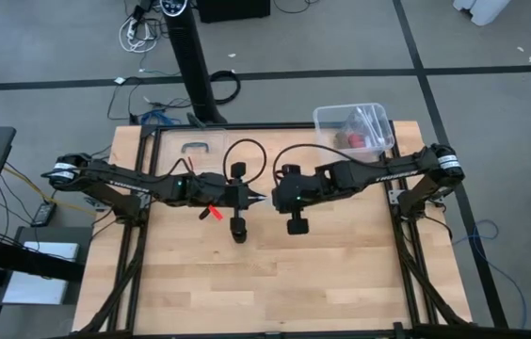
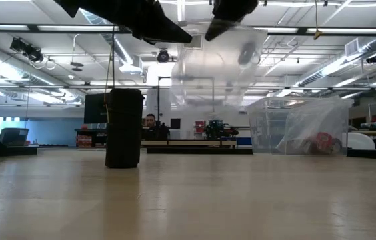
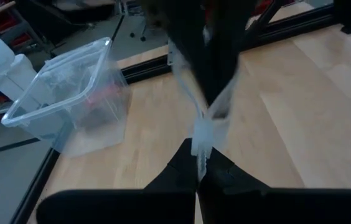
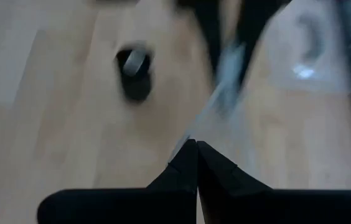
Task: Roll bandage
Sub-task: Prepare the transparent zip bag
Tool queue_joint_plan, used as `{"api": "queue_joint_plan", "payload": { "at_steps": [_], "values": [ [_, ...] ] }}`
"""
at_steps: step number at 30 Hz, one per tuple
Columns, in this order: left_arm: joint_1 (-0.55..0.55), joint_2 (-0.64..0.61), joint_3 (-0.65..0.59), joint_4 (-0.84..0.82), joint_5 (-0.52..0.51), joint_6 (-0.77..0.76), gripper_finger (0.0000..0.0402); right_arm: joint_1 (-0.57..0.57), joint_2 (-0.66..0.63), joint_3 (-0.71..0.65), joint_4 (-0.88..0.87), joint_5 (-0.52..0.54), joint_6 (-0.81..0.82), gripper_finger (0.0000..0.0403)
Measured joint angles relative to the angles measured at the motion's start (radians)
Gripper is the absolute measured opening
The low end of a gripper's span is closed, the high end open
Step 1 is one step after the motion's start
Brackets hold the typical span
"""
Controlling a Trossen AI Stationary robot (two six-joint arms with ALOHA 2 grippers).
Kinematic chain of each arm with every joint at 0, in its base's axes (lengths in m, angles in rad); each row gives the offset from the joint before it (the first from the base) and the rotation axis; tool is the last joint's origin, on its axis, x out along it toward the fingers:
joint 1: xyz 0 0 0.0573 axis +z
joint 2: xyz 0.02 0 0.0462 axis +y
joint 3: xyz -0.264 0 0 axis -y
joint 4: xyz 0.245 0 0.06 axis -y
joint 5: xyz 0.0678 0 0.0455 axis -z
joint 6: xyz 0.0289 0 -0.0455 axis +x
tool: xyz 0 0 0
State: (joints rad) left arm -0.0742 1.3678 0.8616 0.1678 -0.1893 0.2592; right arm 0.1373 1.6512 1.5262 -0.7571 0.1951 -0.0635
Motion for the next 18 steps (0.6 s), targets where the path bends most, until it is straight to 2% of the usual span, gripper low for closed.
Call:
{"api": "queue_joint_plan", "payload": {
  "at_steps": [4,8,13,16,18],
  "values": [
    [-0.009,0.0,0.0,-0.006,0.001,-0.01,0.0003,-0.001,-0.001,-0.031,0.067,0.087,0.001,0.0018],
    [-0.031,0.0,0.0,-0.002,0.003,-0.01,0.0003,-0.004,-0.001,-0.055,0.078,0.039,0.001,0.0062],
    [-0.04,0.0,0.0,0.006,-0.012,-0.014,0.0003,-0.004,0.0,-0.076,0.093,0.033,0.002,0.0126],
    [-0.041,0.0,0.0,0.01,-0.019,-0.046,0.0003,-0.002,0.0,-0.091,0.108,0.024,-0.02,0.0121],
    [-0.046,0.0,0.0,0.013,-0.022,-0.057,0.0003,0.006,0.0,-0.1,0.112,0.025,-0.054,0.0084]
  ]
}}
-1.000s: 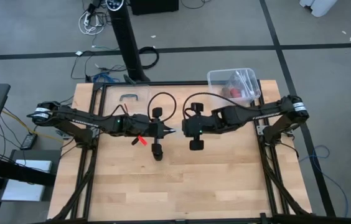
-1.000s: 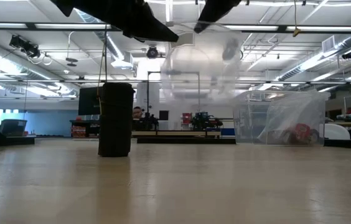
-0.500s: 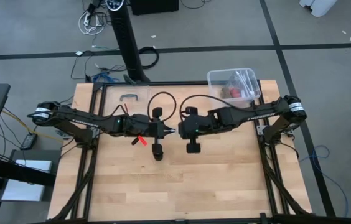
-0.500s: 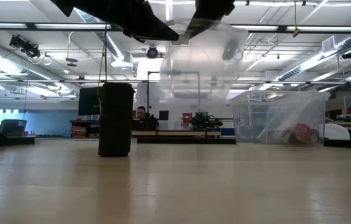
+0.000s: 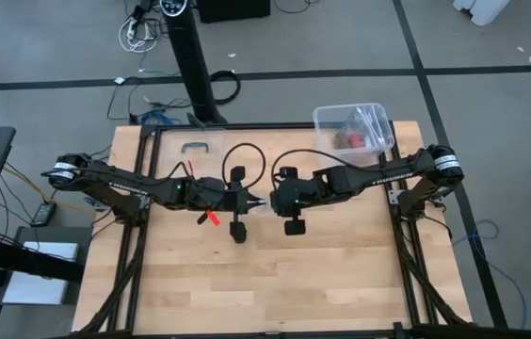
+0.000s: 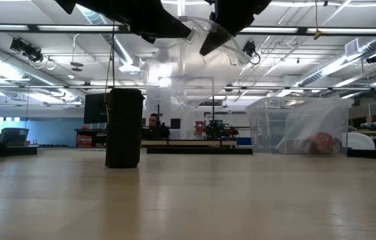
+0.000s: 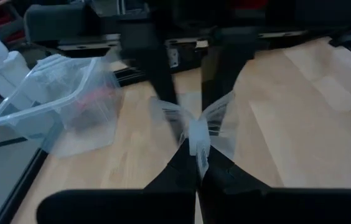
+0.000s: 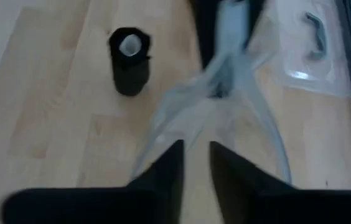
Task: Roll bandage
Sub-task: Prepare the transparent zip bag
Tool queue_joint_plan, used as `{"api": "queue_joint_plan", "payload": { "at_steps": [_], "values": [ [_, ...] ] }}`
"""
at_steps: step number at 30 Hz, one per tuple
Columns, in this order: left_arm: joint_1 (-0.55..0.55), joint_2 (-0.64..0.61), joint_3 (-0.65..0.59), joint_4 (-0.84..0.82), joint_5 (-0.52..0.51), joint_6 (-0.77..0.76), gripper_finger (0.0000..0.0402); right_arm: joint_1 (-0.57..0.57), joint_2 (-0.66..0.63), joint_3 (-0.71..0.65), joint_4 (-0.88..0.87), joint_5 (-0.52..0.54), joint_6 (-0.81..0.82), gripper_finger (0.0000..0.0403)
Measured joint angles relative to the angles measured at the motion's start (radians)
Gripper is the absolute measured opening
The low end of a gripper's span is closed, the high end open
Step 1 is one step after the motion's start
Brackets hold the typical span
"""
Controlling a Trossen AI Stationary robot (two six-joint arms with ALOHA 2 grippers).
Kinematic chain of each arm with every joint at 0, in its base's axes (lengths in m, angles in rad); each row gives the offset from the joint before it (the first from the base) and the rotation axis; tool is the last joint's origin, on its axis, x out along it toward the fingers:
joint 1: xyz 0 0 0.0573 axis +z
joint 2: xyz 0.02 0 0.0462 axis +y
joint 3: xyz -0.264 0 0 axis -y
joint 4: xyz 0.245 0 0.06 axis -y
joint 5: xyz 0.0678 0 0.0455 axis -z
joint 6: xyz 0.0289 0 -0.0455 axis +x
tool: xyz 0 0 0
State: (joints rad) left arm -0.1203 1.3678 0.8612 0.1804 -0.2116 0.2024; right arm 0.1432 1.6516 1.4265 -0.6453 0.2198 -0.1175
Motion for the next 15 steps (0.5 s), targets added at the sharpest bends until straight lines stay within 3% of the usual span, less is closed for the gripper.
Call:
{"api": "queue_joint_plan", "payload": {
  "at_steps": [3,7,15],
  "values": [
    [-0.007,0.006,0.0,0.009,0.0,-0.002,0.0003,0.013,0.0,-0.024,0.039,-0.003,-0.06,0.0015],
    [-0.018,0.016,0.0,0.015,-0.03,-0.022,0.0003,0.051,0.0,-0.044,0.092,0.007,-0.106,0.0005],
    [-0.046,0.058,-0.001,0.086,-0.059,-0.05,0.0003,0.099,0.0,-0.137,0.238,0.147,-0.094,0.0002]
  ]
}}
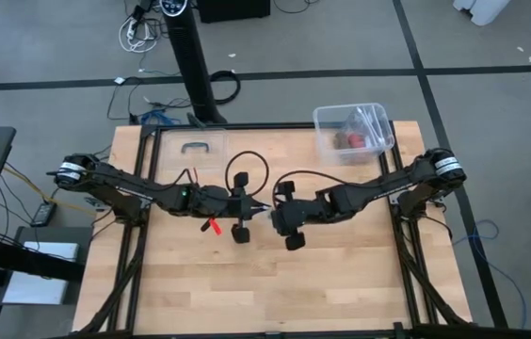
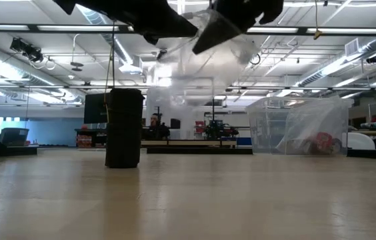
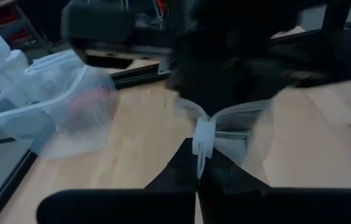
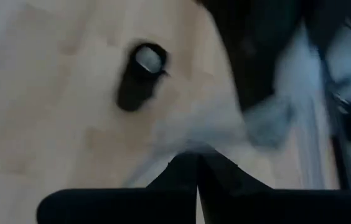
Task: Roll bandage
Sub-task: Prepare the transparent zip bag
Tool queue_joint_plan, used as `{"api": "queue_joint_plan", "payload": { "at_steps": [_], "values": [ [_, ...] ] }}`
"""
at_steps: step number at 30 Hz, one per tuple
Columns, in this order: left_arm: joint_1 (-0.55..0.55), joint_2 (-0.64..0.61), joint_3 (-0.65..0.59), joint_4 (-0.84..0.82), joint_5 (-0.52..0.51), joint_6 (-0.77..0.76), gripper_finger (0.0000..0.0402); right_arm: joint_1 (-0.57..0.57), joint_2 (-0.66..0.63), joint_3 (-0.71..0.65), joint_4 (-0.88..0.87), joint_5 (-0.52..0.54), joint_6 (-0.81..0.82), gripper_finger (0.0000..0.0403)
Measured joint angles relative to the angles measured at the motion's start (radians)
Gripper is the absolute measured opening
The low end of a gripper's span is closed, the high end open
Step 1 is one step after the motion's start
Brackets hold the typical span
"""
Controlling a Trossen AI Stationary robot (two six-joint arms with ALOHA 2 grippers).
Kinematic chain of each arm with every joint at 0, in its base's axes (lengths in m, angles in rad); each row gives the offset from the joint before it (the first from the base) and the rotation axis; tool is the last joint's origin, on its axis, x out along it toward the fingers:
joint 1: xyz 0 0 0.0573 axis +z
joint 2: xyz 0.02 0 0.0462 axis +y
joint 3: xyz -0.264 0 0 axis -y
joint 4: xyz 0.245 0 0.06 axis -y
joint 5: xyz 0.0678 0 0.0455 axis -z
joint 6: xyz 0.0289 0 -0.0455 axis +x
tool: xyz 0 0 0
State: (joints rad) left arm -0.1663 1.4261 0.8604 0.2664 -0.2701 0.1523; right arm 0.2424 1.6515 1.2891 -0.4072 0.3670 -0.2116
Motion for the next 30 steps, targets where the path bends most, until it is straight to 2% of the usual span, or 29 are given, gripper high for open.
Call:
{"api": "queue_joint_plan", "payload": {
  "at_steps": [3,11,15,23,30],
  "values": [
    [-0.01,0.011,0.0,0.027,-0.003,-0.003,0.0003,-0.001,-0.001,-0.021,-0.002,0.083,0.054,0.0002],
    [-0.026,0.029,0.002,0.03,-0.004,-0.027,0.0003,0.009,-0.023,-0.022,0.044,0.138,0.076,0.0003],
    [-0.045,0.029,0.001,-0.001,-0.055,-0.025,0.0003,0.024,-0.064,-0.022,-0.003,0.137,0.096,0.0012],
    [-0.053,0.067,0.001,0.037,-0.071,-0.052,0.0003,0.021,-0.116,-0.022,-0.091,-0.013,0.168,0.0035],
    [-0.052,0.139,0.001,0.125,-0.072,-0.05,0.0003,0.016,-0.118,-0.022,-0.151,-0.031,0.212,0.0112]
  ]
}}
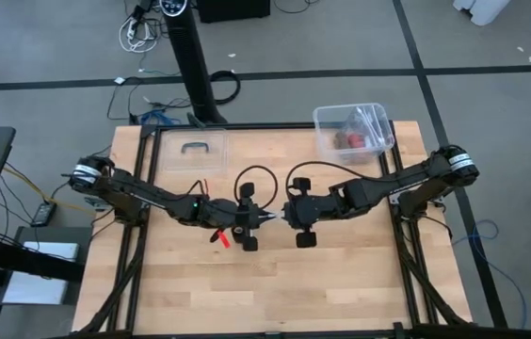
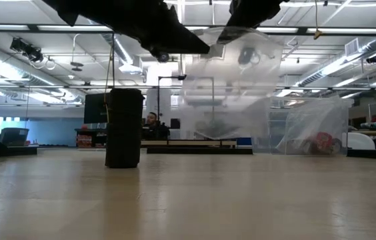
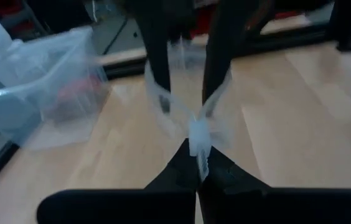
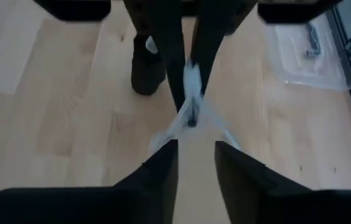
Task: Roll bandage
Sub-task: Prepare the transparent zip bag
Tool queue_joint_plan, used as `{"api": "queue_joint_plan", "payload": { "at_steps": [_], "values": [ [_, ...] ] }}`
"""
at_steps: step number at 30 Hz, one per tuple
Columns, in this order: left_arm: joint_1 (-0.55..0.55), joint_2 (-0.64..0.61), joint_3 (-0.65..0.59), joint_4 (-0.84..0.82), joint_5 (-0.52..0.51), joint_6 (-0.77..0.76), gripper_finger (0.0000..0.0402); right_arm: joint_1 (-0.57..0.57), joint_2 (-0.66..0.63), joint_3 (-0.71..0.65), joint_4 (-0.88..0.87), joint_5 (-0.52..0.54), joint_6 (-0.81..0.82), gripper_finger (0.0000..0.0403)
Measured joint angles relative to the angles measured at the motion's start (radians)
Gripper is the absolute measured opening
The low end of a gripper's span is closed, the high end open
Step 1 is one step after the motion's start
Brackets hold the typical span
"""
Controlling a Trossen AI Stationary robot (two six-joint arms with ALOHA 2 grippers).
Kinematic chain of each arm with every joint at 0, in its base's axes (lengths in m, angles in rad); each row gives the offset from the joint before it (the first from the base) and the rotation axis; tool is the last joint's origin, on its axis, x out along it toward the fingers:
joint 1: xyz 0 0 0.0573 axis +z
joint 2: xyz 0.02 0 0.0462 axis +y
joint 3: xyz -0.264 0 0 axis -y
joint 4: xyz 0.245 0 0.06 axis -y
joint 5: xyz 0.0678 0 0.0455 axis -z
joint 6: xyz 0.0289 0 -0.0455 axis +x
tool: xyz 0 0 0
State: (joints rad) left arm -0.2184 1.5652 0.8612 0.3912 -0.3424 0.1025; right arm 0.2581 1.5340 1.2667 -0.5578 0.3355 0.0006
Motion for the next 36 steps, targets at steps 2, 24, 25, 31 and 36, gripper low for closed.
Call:
{"api": "queue_joint_plan", "payload": {
  "at_steps": [2,24,25,31,36],
  "values": [
    [0.0,-0.001,0.0,0.023,0.0,0.022,0.0003,0.0,-0.002,0.0,-0.028,-0.001,0.008,0.0131],
    [0.068,-0.011,0.0,-0.02,-0.058,0.1,0.0003,0.071,-0.201,0.001,-0.076,0.143,0.022,0.0166],
    [0.072,-0.011,0.0,-0.023,-0.058,0.103,0.0003,0.079,-0.213,0.001,-0.074,0.143,0.022,0.0167],
    [0.1,-0.016,0.0,-0.065,-0.057,0.129,0.0003,0.126,-0.185,0.001,0.044,0.068,-0.002,0.016],
    [0.122,-0.057,-0.027,-0.067,-0.037,0.109,0.0003,0.117,-0.049,0.002,0.196,-0.092,-0.043,0.0143]
  ]
}}
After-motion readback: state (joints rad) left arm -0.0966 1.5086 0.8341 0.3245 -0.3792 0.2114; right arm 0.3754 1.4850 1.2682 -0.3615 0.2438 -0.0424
